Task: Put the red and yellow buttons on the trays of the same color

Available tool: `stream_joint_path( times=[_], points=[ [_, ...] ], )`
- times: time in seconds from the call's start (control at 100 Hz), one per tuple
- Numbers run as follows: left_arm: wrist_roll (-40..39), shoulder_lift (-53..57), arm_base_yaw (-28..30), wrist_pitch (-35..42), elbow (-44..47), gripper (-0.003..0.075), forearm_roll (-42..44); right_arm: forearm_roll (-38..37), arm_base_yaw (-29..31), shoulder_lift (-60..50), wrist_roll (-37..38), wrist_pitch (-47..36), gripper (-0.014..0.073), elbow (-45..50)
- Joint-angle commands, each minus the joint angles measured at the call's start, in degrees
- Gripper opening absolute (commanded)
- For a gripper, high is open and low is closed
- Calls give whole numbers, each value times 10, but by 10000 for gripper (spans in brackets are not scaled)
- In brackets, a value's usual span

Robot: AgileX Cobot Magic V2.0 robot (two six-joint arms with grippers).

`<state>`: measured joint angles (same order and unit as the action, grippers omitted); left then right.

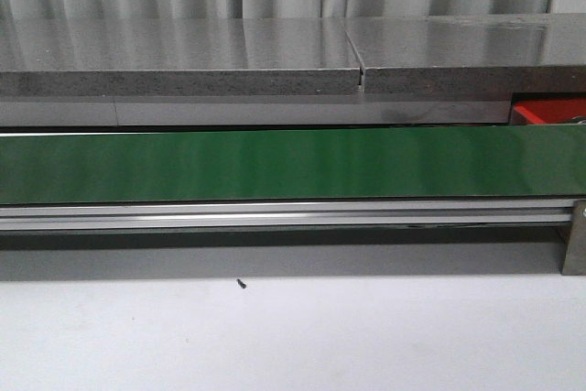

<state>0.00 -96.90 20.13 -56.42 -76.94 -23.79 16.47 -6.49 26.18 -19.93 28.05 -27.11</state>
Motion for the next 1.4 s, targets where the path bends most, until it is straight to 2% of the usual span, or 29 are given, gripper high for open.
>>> stream_joint_path(
  times=[0.0, 0.1, 0.15, 0.24, 0.34, 0.68, 1.13, 1.39],
  points=[
    [7, 8, -6, 3, -14, 214, -19, 7, -2, -1, -6, -41, -115, -14],
    [26, -4, -8, -1, -14, 262, -19, 7, -2, -1, -6, -41, -115, -14],
    [29, -7, -8, -1, -14, 319, -19, 7, -2, -1, -6, -41, -115, -14],
    [35, -7, -8, -1, -18, 470, -20, 7, -2, -1, -6, -41, -115, -14],
    [36, -5, -9, -1, -32, 547, -22, 7, -2, -1, -6, -41, -115, -14],
    [30, 16, 5, -3, -109, 548, -23, 7, -2, -1, -6, -41, -115, -14],
    [0, -10, 130, -21, -119, 546, -12, 7, -2, -1, -6, -41, -115, -14],
    [-15, -55, 139, -1, -125, 546, 29, 7, -2, -1, -6, -41, -115, -14]
  ],
)
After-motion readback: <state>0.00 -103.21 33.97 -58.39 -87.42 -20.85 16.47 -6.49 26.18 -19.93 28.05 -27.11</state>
